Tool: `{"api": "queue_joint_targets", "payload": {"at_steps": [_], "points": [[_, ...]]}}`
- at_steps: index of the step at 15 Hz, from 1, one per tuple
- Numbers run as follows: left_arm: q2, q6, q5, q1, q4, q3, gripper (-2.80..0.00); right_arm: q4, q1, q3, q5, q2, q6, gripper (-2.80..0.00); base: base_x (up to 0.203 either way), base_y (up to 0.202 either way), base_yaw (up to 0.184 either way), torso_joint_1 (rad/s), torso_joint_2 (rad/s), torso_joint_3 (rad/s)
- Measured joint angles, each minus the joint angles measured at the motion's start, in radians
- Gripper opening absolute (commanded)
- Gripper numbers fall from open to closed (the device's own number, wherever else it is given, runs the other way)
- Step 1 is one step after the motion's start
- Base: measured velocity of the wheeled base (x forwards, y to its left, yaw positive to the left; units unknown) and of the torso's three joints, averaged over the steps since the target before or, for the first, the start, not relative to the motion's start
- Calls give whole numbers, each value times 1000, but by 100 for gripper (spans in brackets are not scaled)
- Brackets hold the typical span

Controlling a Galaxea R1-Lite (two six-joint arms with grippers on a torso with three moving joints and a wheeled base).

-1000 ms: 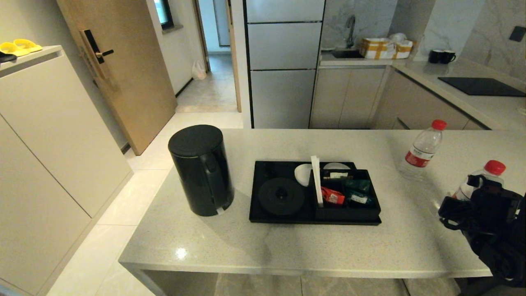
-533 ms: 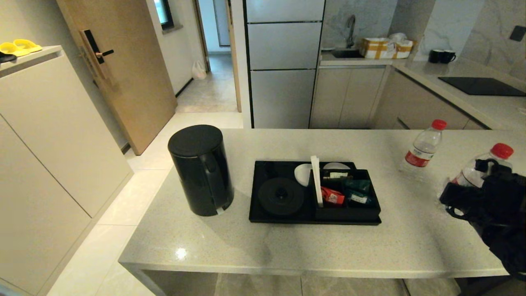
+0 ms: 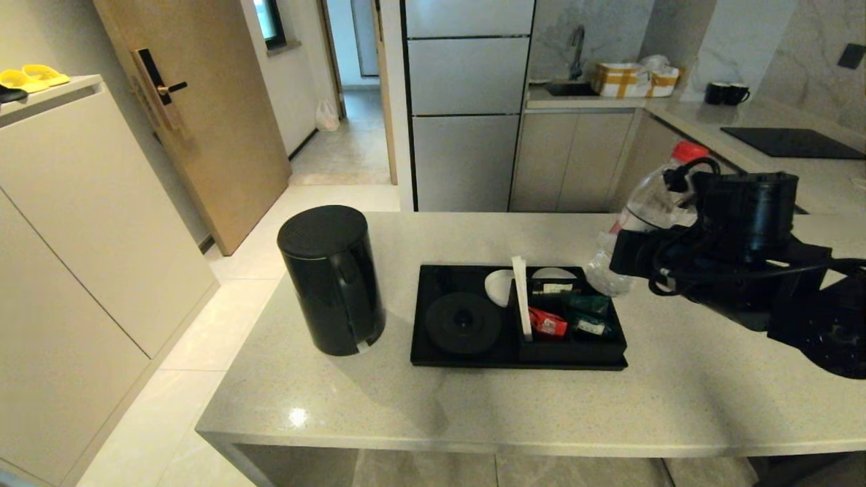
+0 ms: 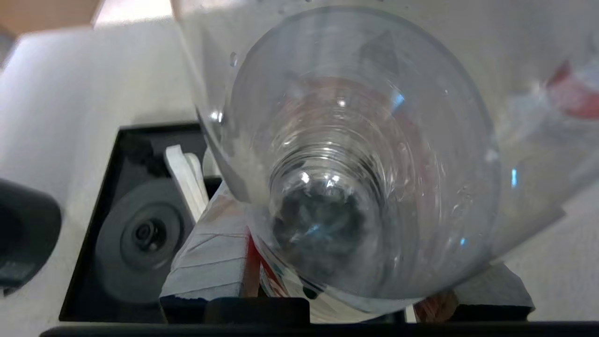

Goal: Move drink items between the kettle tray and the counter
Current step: Return the bottled water to its original position

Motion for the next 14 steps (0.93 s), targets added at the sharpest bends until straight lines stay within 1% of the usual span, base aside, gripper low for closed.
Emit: {"api": "queue_joint_targets", "payload": {"at_steps": [4, 6, 8, 10, 14], "points": [[0, 0, 0, 0, 0, 0, -280, 15, 18, -169, -8, 99, 1, -280, 0, 0, 0, 0, 0, 0], [0, 0, 0, 0, 0, 0, -280, 26, 16, -237, -34, 153, -1, -280, 0, 0, 0, 0, 0, 0], [0, 0, 0, 0, 0, 0, -280, 32, 9, -346, -63, 242, -12, -280, 0, 0, 0, 0, 0, 0], [0, 0, 1, 0, 0, 0, -280, 50, -15, -474, -78, 343, -19, -280, 0, 0, 0, 0, 0, 0], [0, 0, 0, 0, 0, 0, -280, 144, -70, -716, -97, 510, -14, -280, 0, 0, 0, 0, 0, 0]]}}
